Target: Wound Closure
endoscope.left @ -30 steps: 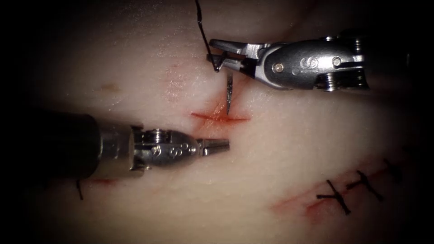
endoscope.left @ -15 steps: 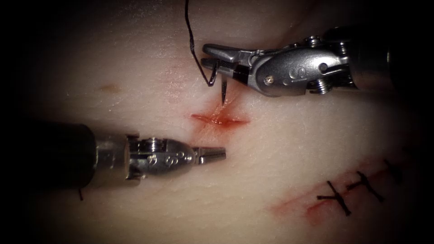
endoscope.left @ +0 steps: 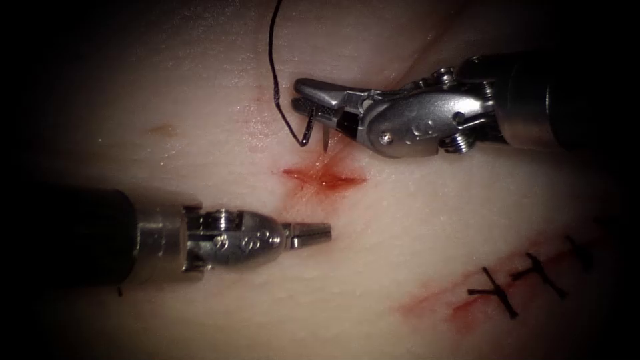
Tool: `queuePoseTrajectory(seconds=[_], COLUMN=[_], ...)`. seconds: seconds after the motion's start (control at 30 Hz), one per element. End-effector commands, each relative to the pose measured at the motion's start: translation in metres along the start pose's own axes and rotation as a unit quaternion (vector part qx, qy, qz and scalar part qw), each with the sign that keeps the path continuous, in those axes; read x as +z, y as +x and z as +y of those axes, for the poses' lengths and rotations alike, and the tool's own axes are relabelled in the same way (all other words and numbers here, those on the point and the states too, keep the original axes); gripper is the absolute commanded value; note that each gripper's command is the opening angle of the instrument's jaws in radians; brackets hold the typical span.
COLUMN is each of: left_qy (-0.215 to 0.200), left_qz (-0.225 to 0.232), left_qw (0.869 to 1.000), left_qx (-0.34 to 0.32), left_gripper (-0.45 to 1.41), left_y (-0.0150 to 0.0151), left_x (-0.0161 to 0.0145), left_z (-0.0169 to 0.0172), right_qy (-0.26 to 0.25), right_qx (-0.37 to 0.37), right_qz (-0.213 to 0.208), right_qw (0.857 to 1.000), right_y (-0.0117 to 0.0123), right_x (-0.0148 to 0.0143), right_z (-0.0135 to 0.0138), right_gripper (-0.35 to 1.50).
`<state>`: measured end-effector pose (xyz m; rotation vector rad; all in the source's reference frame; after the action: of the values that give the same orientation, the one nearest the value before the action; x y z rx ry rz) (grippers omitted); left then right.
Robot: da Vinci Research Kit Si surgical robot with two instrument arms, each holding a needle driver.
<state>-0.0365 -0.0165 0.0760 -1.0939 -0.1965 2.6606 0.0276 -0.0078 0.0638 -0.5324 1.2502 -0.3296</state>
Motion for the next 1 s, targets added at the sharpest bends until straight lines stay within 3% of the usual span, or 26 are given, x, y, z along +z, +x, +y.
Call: queuePoseTrajectory(seconds=[0.03,0.37,0.7,0.83,1.0], left_qy=[-0.001,-0.006,-0.007,-0.009,-0.008], left_qz=[0.0,0.0,0.014,0.017,0.018], left_qw=[1.0,1.0,1.0,1.0,1.0], left_qx=[-0.003,-0.006,-0.014,-0.014,-0.014], left_gripper=[-0.23,-0.23,-0.23,-0.25,-0.25], left_y=[-0.0003,-0.0003,0.0004,0.0004,0.0002], left_x=[0.0007,-0.0001,-0.0017,-0.0018,-0.0017], left_z=[0.0005,0.0004,-0.0002,-0.0004,-0.0007], right_qy=[-0.002,-0.012,-0.006,-0.003,-0.001], right_qx=[-0.006,-0.066,-0.111,-0.092,-0.081], right_qz=[0.001,-0.001,-0.019,-0.022,-0.028], right_qw=[1.0,0.998,0.994,0.996,0.996], right_y=[0.0,0.0006,-0.0009,-0.0018,-0.0018], right_x=[0.0006,0.0002,-0.0003,-0.001,-0.0016], right_z=[-0.0008,-0.0016,-0.0065,-0.0087,-0.0094], right_gripper=[-0.35,-0.35,-0.35,-0.35,-0.35])
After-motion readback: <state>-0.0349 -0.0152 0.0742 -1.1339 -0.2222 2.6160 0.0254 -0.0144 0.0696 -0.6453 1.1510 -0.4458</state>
